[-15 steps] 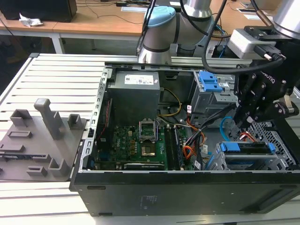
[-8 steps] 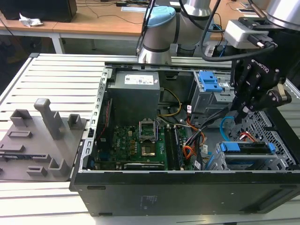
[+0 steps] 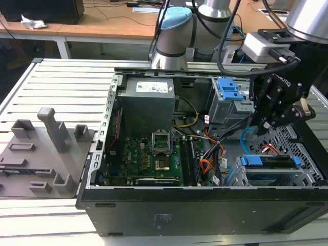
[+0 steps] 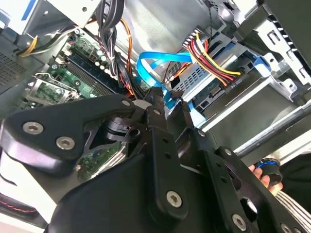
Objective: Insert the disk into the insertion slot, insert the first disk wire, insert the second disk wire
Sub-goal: 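Insert the second disk wire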
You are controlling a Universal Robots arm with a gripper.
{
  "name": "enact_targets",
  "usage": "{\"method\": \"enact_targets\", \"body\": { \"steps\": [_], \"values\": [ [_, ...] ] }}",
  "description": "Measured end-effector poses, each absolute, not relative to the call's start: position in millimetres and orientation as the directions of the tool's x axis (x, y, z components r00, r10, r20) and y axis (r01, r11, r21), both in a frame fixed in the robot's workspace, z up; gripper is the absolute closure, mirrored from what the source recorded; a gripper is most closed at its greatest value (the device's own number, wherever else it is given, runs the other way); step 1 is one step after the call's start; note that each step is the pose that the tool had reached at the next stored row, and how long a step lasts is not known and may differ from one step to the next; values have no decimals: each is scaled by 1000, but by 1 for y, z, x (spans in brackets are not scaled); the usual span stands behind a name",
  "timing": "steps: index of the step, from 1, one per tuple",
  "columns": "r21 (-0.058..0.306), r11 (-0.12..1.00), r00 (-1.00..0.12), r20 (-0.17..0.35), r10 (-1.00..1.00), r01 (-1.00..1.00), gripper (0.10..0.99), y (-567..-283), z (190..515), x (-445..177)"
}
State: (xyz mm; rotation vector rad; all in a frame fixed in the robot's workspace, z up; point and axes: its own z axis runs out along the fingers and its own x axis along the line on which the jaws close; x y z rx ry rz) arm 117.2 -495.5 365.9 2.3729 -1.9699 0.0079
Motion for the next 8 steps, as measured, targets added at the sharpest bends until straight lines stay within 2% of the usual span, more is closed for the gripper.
{"method": "enact_targets", "body": {
  "steps": [7, 8],
  "values": [
    [44, -193, 195, 54, -979, -980, 800, -496, 361, 117],
    [44, -193, 195, 55, -979, -980, 867, -496, 361, 117]
  ]
}}
